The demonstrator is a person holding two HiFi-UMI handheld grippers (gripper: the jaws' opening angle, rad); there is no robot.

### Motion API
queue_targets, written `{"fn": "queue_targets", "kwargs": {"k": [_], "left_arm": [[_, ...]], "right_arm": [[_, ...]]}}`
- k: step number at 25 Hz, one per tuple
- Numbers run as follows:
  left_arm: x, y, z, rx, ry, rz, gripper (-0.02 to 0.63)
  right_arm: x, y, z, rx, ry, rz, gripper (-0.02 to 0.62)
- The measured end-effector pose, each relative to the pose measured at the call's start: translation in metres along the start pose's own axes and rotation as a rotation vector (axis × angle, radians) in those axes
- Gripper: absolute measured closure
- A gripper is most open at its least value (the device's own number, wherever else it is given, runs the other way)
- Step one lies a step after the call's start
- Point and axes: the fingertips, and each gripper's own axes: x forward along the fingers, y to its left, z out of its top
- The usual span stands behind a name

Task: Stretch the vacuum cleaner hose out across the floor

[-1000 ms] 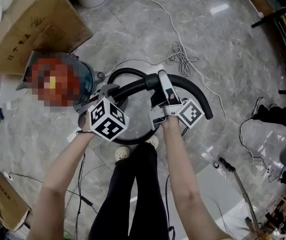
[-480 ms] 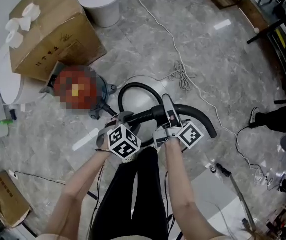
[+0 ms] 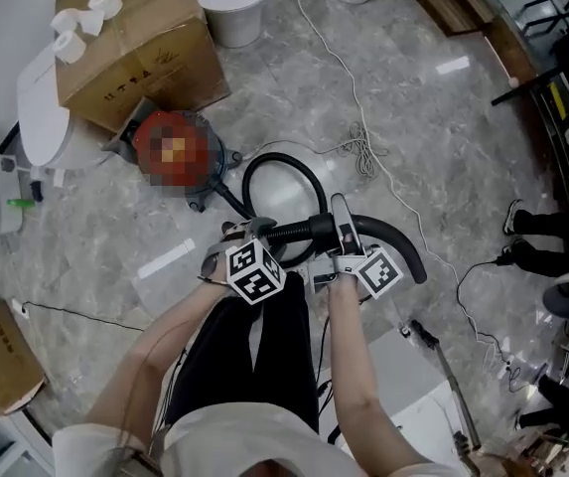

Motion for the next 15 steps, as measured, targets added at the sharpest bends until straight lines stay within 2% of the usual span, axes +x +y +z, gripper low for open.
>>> {"fn": "queue_targets", "kwargs": {"k": [10, 15], "left_arm": [[-0.06, -0.049, -0.008, 0.044, -0.022, -0.026, 0.42], [-0.08, -0.081, -0.018, 0.045, -0.089, -0.042, 0.42]], "right_arm": [[-0.054, 0.061, -0.025, -0.02, 0.06, 0.045, 0.436], [-0.084, 0.08, -0.04, -0.015, 0.007, 0.037, 0.436]]}}
